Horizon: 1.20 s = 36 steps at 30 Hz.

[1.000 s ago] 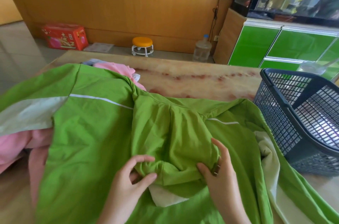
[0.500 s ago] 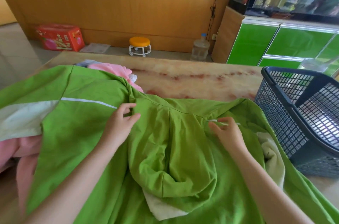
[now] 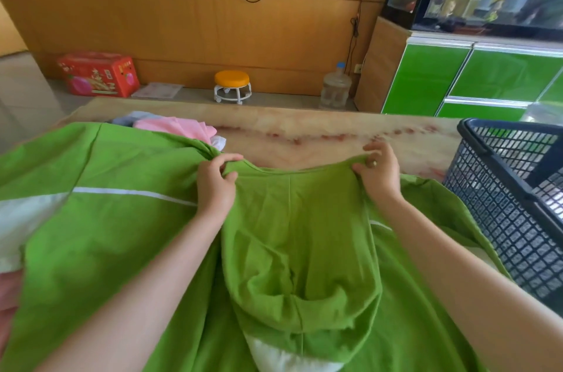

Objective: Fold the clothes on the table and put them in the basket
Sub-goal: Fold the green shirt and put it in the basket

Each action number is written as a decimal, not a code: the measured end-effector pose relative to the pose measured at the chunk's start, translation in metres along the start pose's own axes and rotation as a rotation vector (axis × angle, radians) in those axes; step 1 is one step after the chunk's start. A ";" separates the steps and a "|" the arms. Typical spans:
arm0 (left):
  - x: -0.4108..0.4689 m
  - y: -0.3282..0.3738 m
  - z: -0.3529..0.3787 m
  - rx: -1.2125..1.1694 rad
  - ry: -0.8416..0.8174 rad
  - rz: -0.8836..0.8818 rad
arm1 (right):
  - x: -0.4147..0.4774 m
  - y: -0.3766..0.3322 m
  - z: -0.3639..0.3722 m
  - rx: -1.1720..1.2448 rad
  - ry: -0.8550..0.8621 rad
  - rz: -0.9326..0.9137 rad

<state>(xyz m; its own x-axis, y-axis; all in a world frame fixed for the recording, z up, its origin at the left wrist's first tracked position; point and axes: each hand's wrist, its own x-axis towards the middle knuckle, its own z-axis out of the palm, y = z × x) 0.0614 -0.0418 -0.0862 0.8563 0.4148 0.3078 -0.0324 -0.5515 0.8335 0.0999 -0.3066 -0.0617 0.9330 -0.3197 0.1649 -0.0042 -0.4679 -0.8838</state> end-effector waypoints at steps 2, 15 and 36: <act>0.005 -0.002 0.009 0.039 0.065 0.052 | 0.017 -0.003 0.008 -0.039 -0.010 -0.062; -0.044 0.010 -0.006 0.490 -0.457 0.249 | -0.046 0.010 0.004 -0.363 -0.256 -0.219; -0.190 -0.036 -0.057 0.859 -0.827 0.486 | -0.222 0.049 -0.025 -0.976 -0.840 -0.618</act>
<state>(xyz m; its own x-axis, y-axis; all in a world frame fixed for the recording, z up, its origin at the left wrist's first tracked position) -0.1292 -0.0594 -0.1481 0.9234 -0.3586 -0.1370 -0.3536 -0.9335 0.0602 -0.1161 -0.2792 -0.1309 0.8072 0.5543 -0.2029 0.5549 -0.8298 -0.0596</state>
